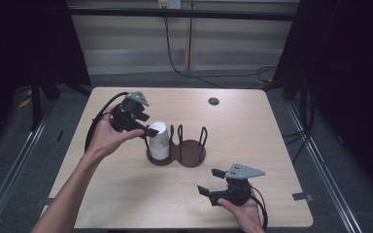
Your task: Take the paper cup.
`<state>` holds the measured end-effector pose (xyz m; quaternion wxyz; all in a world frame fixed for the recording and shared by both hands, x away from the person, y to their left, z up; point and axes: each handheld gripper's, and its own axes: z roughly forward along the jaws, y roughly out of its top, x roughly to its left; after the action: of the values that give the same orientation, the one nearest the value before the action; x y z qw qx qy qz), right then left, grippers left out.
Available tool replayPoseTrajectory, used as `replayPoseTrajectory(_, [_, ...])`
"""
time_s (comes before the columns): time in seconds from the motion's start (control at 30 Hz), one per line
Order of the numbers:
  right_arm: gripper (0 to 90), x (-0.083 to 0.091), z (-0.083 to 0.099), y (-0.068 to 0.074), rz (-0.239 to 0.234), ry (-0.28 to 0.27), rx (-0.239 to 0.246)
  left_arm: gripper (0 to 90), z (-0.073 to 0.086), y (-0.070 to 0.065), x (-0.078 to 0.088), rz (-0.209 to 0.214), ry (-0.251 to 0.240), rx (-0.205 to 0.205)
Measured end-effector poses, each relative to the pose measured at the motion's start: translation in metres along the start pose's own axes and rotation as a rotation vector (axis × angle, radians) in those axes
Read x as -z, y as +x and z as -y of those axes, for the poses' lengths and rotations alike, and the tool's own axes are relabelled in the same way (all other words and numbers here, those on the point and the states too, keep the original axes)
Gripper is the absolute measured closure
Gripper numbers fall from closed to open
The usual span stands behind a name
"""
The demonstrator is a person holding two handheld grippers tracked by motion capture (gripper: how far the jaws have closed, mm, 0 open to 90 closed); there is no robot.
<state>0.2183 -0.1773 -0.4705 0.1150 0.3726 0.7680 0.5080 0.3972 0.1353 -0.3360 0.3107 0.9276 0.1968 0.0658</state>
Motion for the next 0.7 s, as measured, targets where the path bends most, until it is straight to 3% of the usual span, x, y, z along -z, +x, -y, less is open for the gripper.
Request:
replayPoseTrajectory(0.03, [18.5,0.000,0.000,0.000,-0.002,-0.001,-0.002,30.7,-0.001,-0.001,-0.003,0.001,-0.010,0.016])
replayPoseTrajectory(0.3, [14.2,0.001,0.000,-0.001,-0.005,0.007,-0.022,32.4,-0.010,-0.001,-0.018,0.013,0.063,-0.009])
replayPoseTrajectory(0.7, [14.2,-0.002,0.001,0.000,-0.011,0.031,-0.002,30.7,-0.019,-0.004,-0.033,-0.024,0.157,-0.016])
